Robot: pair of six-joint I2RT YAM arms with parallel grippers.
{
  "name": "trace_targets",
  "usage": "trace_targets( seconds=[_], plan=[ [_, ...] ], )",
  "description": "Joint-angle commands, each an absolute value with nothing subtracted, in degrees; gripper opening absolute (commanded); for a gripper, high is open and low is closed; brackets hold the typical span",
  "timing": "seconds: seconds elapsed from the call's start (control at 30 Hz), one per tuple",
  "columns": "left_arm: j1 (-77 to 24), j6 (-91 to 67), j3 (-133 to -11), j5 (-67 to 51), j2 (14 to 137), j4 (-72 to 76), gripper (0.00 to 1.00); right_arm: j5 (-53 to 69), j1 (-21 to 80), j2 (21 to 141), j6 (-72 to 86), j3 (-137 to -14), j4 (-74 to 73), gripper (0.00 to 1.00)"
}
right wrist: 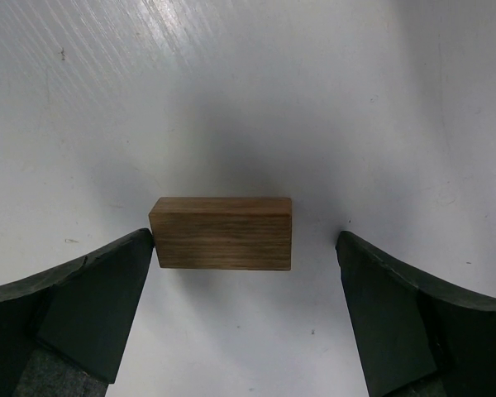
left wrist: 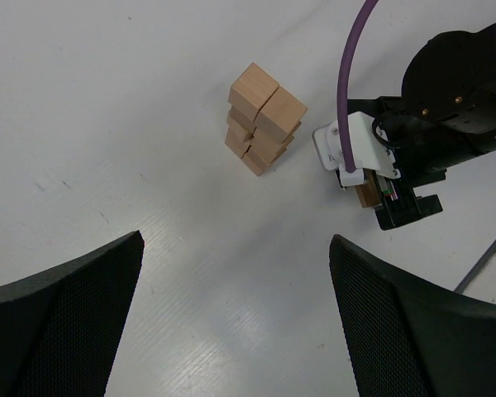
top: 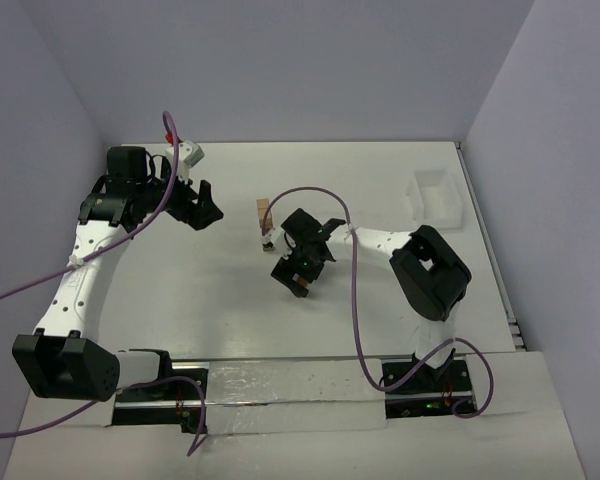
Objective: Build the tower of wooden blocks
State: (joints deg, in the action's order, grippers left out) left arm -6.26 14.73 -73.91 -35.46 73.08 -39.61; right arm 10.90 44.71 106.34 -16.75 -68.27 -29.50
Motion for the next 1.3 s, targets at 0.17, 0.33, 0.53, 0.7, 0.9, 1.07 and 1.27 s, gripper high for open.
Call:
trace_targets(
  seconds=[0.17,0.33,0.53,0.7,0.9,1.07,1.27],
  plan=[
    [-5.89,15.38,-74.10,-37.07,72.10,-37.14,0.99,8.24,47.76,106.36,-19.60,-66.79,-27.21,0.89],
    [-5.89,15.55,-73.55,-36.73,71.43,-36.82,0.99,8.18,47.91,105.54,-20.25,-66.09,-27.01,0.74],
    [-5.89,15.72,-73.14,-36.40,70.86,-36.55,0.99,8.58,47.90,104.32,-21.81,-65.86,-28.81,0.52],
    [-5.89,16.06,-72.71,-36.75,70.54,-36.63,0.99,10.65,47.67,98.72,-25.73,-65.94,-33.97,0.39],
    [-5.52,16.63,-71.88,-39.69,70.33,-36.70,0.99,18.62,43.50,93.21,-37.58,-75.90,-50.24,0.17],
    [-4.45,16.14,-71.48,-41.40,70.90,-36.36,0.99,19.72,41.02,93.60,-46.34,-89.03,-60.47,0.01],
    [-2.55,15.12,-71.10,-43.59,71.37,-35.51,0.99,19.78,38.15,97.92,-52.12,-102.91,-64.77,0.00]
  ],
)
